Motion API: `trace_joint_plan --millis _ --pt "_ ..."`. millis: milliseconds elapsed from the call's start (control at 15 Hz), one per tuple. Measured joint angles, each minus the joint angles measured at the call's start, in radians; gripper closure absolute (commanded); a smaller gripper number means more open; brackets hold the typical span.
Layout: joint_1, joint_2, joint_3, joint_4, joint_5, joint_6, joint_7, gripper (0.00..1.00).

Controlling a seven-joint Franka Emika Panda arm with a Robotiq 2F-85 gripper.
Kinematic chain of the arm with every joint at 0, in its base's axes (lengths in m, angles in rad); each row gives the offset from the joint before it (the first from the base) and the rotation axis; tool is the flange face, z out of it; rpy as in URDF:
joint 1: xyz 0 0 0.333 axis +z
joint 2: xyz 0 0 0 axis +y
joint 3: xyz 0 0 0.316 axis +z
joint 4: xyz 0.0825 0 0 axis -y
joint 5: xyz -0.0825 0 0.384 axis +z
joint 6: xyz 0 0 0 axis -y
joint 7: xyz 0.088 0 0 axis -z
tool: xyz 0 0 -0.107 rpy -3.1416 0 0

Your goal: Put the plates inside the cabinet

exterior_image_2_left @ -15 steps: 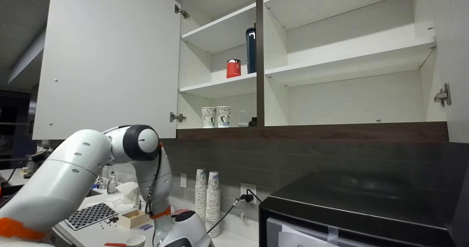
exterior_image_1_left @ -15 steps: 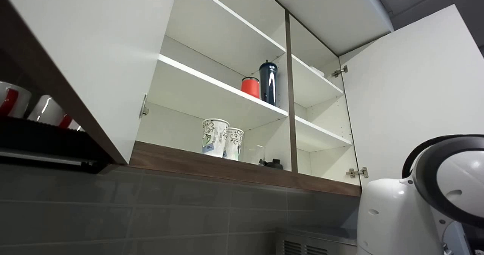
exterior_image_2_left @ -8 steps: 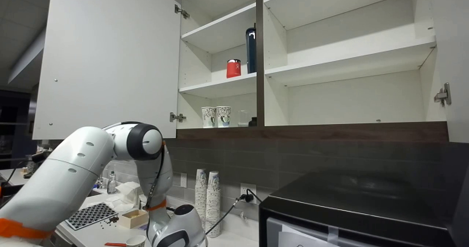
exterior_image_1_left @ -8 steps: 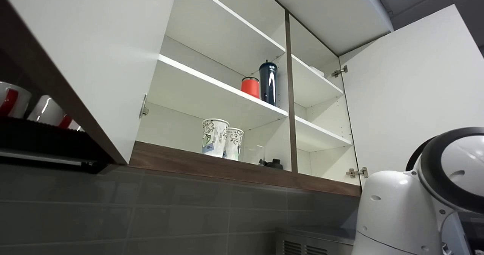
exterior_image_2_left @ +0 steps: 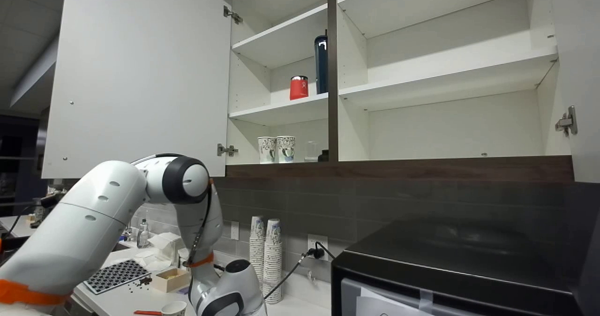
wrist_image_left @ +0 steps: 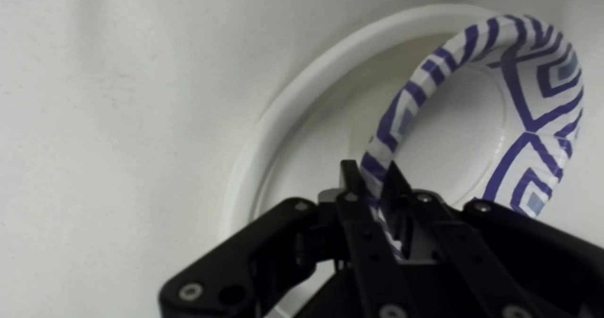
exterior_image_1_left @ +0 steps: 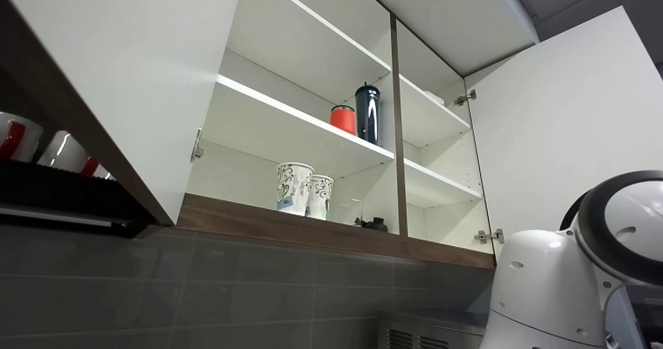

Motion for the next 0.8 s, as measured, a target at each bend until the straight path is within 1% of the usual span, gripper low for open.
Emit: trace_joint_plan --millis 200,267,400,467,733,800 --pt "-0.019 -0.039 0.028 -0.021 -0.038 0.002 -0.079 0.30" --pt "-0.019 -0.055 0.028 -0.037 -0.053 0.000 -0.114 0.48" --pt "-0.020 -0.089 0.028 -0.076 -0.076 -0.008 -0.178 0.32" --pt "-0.020 -0.101 0.028 -0.090 -0.079 -0.009 -0.193 0.29" --pt "-0.020 -0.116 0.028 -0.105 -0.086 -0.010 -0.208 0.30" --pt "-0.020 -0.116 0.028 -0.105 -0.087 -0.010 -0.208 0.07"
